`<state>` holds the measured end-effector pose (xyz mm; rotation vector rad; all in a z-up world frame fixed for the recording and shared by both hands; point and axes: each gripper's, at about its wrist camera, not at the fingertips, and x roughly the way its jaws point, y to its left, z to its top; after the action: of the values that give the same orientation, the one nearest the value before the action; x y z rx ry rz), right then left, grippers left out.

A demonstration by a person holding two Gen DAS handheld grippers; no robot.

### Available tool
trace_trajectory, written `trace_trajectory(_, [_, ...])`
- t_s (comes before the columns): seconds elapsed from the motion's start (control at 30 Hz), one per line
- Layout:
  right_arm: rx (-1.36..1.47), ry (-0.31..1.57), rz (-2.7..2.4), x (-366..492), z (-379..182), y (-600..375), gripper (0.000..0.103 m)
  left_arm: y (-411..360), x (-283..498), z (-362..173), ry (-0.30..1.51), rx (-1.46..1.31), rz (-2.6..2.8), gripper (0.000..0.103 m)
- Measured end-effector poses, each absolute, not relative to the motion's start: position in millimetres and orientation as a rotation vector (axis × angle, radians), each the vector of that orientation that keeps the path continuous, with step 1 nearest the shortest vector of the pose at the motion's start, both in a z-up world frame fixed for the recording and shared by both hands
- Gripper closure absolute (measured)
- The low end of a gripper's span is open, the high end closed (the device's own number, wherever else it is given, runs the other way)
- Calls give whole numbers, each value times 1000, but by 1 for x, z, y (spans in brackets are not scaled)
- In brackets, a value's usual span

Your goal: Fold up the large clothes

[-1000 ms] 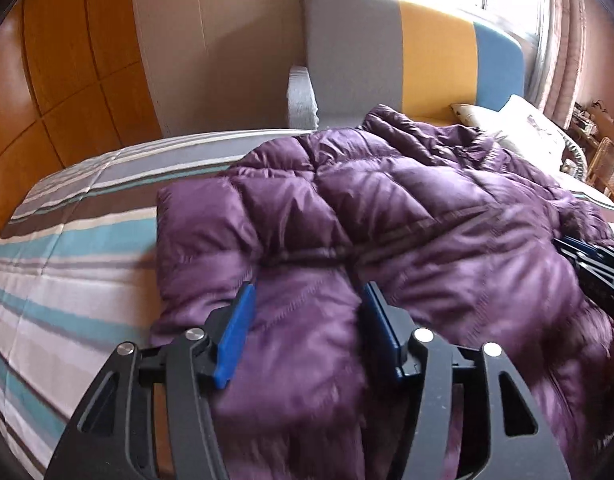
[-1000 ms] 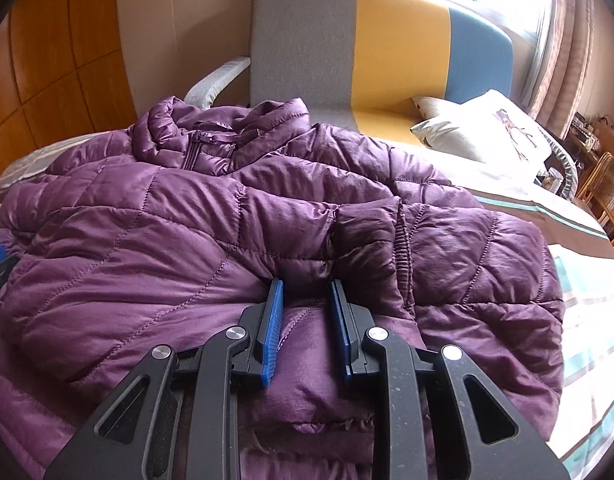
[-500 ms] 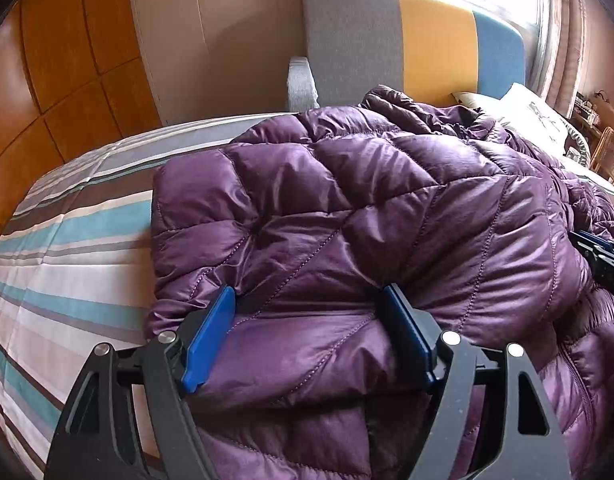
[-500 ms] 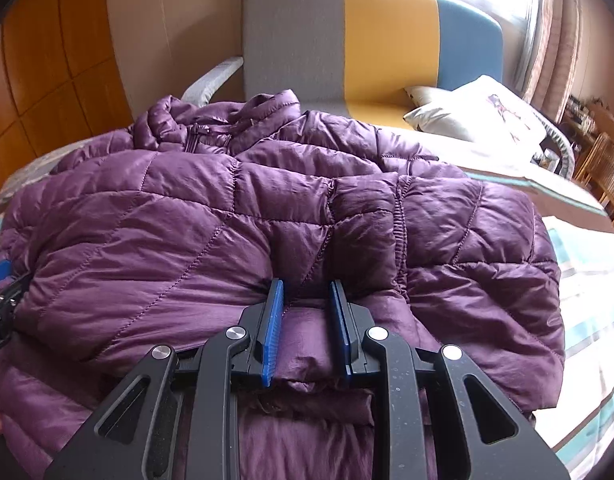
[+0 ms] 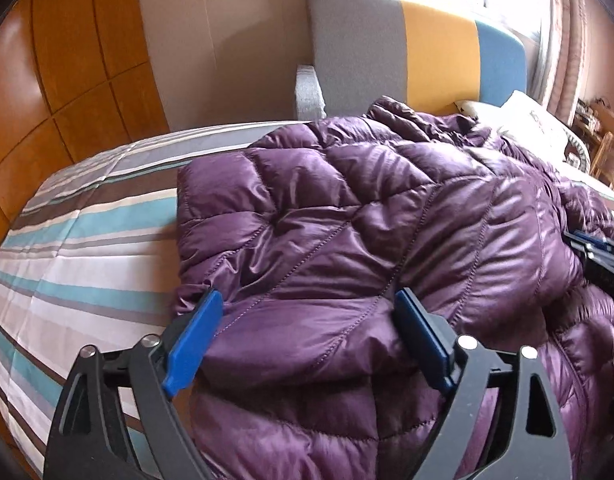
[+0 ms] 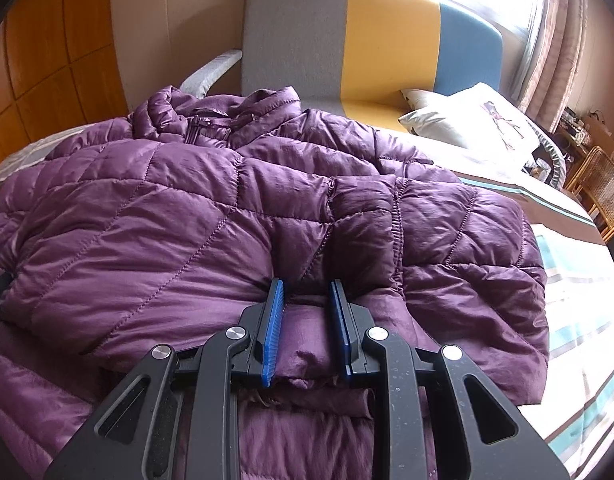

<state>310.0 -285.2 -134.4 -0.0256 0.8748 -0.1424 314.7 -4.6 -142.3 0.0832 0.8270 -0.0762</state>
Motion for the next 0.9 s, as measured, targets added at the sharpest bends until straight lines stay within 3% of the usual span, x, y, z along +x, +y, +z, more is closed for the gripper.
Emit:
trace_trajectory(0.3, [0,872,-122,304,-127,-292,80,-10,320,-146,842,129,-60,9])
trace_trajectory(0.43, [-21,857,-109,285,-114,-291,80,-4,305,-139,829,90,-113,2])
trace_trajectory(0.47, [-28,859,-102,279,-112,-290,76,-4,301,-139,827,85,-125,2])
trace_trajectory(0.53, [-40,854,-108,269,-108,-289,42,-3,290,-137,833,83,-141,2])
trace_trajectory(0.9, [36,865,-110,207,-108,-303,41,-4,220,-138,832,111,-199,2])
